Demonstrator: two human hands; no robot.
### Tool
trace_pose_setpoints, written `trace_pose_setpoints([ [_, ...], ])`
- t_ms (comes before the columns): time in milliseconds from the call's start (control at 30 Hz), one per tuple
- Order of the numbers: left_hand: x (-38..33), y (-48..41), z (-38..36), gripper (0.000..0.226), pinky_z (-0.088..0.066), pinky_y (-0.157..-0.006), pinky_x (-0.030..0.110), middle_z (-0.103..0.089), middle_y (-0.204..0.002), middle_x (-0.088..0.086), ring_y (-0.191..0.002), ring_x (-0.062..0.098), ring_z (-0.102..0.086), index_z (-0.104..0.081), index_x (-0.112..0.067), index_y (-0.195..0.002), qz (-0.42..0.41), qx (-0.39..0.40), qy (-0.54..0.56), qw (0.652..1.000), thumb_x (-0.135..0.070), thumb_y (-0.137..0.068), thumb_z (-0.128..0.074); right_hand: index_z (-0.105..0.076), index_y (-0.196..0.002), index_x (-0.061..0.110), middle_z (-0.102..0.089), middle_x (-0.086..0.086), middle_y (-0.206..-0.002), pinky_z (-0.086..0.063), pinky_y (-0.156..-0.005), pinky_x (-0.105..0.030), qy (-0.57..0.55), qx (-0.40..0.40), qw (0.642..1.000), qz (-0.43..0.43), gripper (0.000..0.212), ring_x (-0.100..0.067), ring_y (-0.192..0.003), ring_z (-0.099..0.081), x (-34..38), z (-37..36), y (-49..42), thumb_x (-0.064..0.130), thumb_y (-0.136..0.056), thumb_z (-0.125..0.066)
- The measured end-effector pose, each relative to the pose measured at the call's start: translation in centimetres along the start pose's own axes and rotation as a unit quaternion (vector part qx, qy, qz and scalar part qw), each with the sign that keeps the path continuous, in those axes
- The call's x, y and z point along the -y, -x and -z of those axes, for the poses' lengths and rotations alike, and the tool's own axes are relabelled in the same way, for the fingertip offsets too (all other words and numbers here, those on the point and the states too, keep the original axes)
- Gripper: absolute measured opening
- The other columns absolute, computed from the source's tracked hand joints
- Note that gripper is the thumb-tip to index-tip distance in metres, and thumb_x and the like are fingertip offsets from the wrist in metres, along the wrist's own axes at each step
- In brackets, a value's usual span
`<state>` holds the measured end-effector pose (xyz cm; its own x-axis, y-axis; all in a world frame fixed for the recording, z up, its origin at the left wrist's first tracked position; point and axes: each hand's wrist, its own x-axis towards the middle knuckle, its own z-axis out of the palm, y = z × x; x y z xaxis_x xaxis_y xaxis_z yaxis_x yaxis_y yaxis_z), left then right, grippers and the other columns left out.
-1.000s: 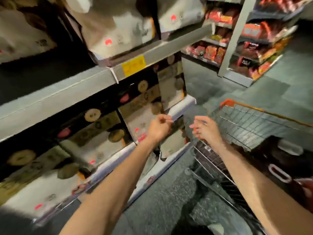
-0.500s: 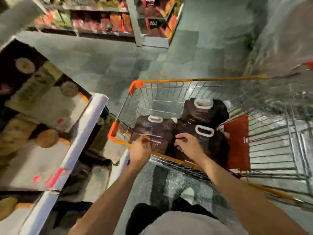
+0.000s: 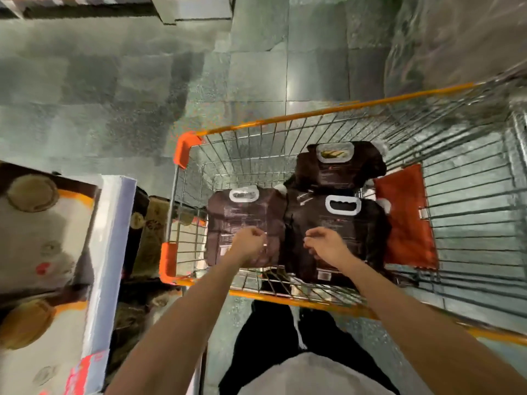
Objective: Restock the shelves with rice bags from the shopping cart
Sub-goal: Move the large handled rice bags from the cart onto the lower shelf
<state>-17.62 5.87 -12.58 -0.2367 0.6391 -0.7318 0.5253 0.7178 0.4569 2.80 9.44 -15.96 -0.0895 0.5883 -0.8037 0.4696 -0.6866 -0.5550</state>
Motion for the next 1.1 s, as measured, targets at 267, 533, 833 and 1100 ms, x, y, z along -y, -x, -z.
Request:
trace_pose_setpoints([
  [267, -5.2, -8.5, 1.4, 0.018, -0.051, -0.084, 0.036, -0.072, -0.106, 0.014, -0.1, 0.031, -0.066, -0.072, -0.011, -0.106, -0.037, 0.062, -0.001, 0.997, -0.017, -0.092, -0.062, -0.057, -0.098, 0.007, -0.06, -0.012, -0.082, -0.044, -0.057, -0.013, -0.052, -0.112, 0.992, -0.026, 0.011, -0.006, -0.06, -0.057, 3.0, 3.6, -2.0, 0.001, -0.091, -0.063],
  [533, -11.8, -11.9, -1.2, 0.082, -0.038, -0.098, 0.025, -0.05, -0.139, 0.013, -0.127, 0.026, -0.05, -0.035, -0.006, -0.145, -0.085, 0.086, 0.068, 0.99, -0.018, -0.079, -0.083, -0.051, -0.13, 0.006, -0.061, -0.003, -0.106, -0.045, -0.08, -0.026, -0.029, -0.208, 0.978, -0.012, 0.05, -0.014, -0.09, -0.059, 4.0, 10.0, -4.1, 0.024, -0.088, -0.071],
  [833, -14.7, -17.1, -3.4, 0.093, -0.037, -0.102, 0.02, -0.056, -0.136, 0.008, -0.126, 0.019, -0.051, -0.045, -0.007, -0.138, -0.053, 0.034, 0.083, 0.995, -0.03, -0.062, -0.094, -0.024, -0.152, 0.011, -0.032, -0.014, -0.153, -0.031, -0.115, -0.039, 0.095, -0.227, 0.969, 0.035, 0.1, -0.028, -0.141, -0.031, 7.6, 16.7, -11.4, 0.034, -0.074, -0.083],
  [1100, -12.4, -20.5, -7.6, 0.133, -0.045, -0.107, 0.03, -0.059, -0.132, -0.005, -0.125, 0.009, -0.054, -0.049, -0.014, -0.137, -0.018, 0.067, 0.062, 0.996, -0.071, -0.024, -0.091, -0.065, -0.11, 0.004, -0.066, -0.002, -0.108, -0.047, -0.068, -0.003, -0.01, -0.144, 0.987, 0.075, 0.045, -0.003, -0.09, -0.062, 6.1, 17.7, -14.9, 0.005, -0.07, -0.086],
])
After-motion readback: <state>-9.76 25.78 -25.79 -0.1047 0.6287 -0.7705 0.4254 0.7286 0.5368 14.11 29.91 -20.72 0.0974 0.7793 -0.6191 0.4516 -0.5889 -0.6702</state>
